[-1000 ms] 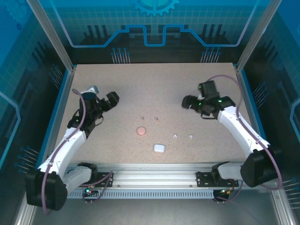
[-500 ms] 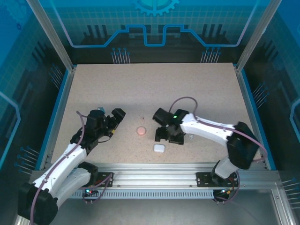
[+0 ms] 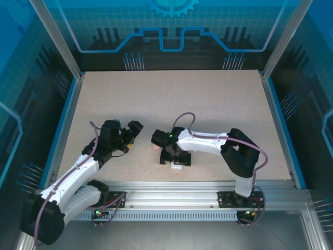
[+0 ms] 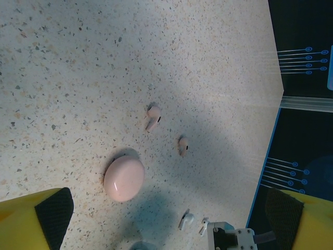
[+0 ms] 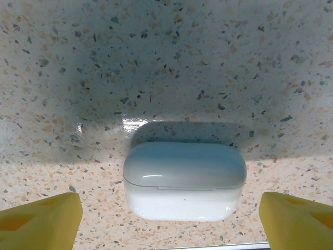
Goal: Insert the wireless bluetooth earbuds into the charging case
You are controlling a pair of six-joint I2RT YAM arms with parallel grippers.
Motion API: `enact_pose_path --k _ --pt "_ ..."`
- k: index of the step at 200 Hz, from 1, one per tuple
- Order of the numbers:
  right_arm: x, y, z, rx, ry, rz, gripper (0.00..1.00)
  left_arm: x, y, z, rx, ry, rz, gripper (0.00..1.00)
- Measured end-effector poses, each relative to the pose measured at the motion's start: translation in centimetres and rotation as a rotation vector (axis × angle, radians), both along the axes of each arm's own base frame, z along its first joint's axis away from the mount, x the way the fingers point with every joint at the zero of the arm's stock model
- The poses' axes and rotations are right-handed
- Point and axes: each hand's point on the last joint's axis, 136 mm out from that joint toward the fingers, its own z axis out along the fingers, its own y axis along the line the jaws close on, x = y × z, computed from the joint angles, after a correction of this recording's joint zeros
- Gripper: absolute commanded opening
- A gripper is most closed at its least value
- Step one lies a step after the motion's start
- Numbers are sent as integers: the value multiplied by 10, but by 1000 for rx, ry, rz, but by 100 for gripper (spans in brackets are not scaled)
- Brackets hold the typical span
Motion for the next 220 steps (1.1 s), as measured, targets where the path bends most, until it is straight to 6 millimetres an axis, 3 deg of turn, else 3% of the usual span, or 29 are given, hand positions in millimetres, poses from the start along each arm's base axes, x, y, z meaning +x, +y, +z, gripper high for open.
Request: enact_pose_path --k 90,220 --pt "-6 -18 -17 -53 4 -26 84 0 -3 -2 0 4 -8 99" --pt "-1 -11 -26 -6 -16 -64 69 -2 -15 -4 2 5 -48 99"
